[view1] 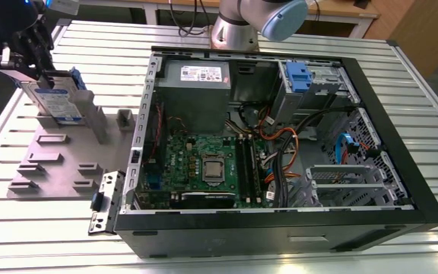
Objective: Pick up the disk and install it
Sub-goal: 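Pick up the disk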
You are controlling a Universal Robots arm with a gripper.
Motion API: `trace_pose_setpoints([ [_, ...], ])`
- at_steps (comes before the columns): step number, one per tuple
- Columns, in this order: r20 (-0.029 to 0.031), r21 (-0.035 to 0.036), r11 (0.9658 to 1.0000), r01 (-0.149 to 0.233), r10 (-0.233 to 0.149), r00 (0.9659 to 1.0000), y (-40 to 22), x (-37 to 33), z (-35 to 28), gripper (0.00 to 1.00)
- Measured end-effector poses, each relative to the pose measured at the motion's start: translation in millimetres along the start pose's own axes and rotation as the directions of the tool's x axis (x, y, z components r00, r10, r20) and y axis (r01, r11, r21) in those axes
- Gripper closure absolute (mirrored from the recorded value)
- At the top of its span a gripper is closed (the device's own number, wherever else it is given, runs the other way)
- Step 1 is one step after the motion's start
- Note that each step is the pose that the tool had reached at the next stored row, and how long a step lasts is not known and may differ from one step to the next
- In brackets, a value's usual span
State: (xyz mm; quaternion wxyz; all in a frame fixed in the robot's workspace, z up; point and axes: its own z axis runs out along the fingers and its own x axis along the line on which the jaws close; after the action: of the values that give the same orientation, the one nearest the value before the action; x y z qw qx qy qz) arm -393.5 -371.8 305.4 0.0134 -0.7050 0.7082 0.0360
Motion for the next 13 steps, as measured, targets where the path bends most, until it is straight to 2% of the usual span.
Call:
trace_pose_setpoints([
  [9,0.0001,0.0002,1.0,-0.003,0.003,1.0,0.0,-0.1,-0.8,0.65],
  [11,0.0012,0.0025,0.9993,-0.036,0.036,0.9993,0.0,0.0,-0.2,0.65],
  [13,0.0015,0.003,0.999,-0.045,0.045,0.999,0.0,0.0,-0.1,0.65],
])
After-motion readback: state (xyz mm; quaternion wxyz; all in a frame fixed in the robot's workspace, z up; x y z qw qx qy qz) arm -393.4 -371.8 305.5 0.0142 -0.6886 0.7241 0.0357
